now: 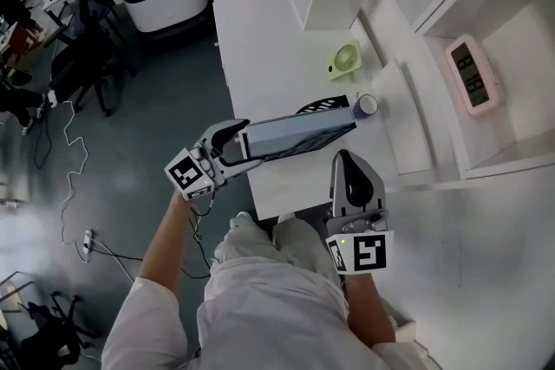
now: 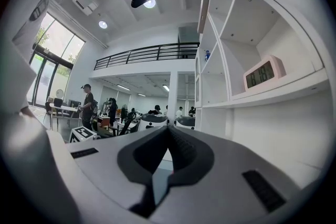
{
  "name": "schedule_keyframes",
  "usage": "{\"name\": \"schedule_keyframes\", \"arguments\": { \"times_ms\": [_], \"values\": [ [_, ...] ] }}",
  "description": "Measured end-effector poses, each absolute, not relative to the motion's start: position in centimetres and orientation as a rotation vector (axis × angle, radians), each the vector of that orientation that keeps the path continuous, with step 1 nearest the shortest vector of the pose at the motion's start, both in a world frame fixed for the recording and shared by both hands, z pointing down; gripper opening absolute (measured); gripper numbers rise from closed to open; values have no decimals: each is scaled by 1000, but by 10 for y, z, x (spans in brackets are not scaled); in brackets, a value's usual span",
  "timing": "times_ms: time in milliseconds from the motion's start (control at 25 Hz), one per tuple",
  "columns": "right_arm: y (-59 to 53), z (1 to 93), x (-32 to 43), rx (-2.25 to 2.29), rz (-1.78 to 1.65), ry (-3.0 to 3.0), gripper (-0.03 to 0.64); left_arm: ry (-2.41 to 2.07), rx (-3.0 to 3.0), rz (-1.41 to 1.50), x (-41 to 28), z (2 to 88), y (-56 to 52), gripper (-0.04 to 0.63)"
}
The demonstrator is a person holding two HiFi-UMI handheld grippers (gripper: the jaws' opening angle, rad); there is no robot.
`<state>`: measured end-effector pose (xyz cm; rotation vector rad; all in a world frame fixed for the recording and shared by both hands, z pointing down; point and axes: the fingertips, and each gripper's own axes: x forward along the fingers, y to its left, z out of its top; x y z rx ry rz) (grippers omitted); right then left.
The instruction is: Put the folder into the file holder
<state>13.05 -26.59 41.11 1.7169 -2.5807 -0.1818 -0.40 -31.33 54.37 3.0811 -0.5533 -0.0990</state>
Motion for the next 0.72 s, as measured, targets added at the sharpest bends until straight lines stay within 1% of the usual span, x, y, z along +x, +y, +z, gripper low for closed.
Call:
{"name": "schedule_keyframes", "arguments": {
  "times_ms": [40,120,200,400,720],
  "values": [
    [-266,406,130,1717,-179,-2587,-15,-586,3078,-93,-11,535,-311,310],
    [-268,397,127,1719,-176,-2597,-15,-685,3075,-64,-24,521,-309,135],
    [-269,390,123,1727,-170,-2602,-15,-792,3071,-52,-35,508,-306,-9],
    [-272,385,102,1724,-161,-2602,-15,-1047,3022,-94,-50,471,-296,-11],
    [-256,385,54,1651,-166,-2637,-15,-1426,2927,-22,-57,418,-257,-11]
  ]
}}
